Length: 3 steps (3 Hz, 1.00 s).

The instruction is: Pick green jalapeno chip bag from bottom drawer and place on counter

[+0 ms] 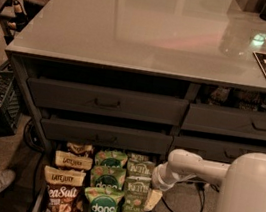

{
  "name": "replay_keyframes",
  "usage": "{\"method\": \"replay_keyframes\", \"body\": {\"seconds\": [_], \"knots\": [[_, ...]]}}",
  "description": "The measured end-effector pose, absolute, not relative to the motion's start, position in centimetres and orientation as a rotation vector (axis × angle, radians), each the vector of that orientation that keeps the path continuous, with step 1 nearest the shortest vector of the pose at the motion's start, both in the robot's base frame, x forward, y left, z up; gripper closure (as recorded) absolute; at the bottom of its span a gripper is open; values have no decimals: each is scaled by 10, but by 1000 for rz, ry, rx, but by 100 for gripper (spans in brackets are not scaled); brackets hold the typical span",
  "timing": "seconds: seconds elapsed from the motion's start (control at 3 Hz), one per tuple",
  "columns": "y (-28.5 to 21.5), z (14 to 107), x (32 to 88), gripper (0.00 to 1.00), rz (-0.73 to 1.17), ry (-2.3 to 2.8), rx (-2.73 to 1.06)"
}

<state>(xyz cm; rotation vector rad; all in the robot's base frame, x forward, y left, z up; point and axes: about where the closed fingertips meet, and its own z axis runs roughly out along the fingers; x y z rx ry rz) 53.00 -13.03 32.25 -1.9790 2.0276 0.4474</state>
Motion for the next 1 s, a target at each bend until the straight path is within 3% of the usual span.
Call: {"method": "replay_keyframes", "body": {"seconds": [0.67,1.0], "knots": [[-143,260,551,1,473,2092,-1914],[-141,244,561,7,492,2098,-1895]]}}
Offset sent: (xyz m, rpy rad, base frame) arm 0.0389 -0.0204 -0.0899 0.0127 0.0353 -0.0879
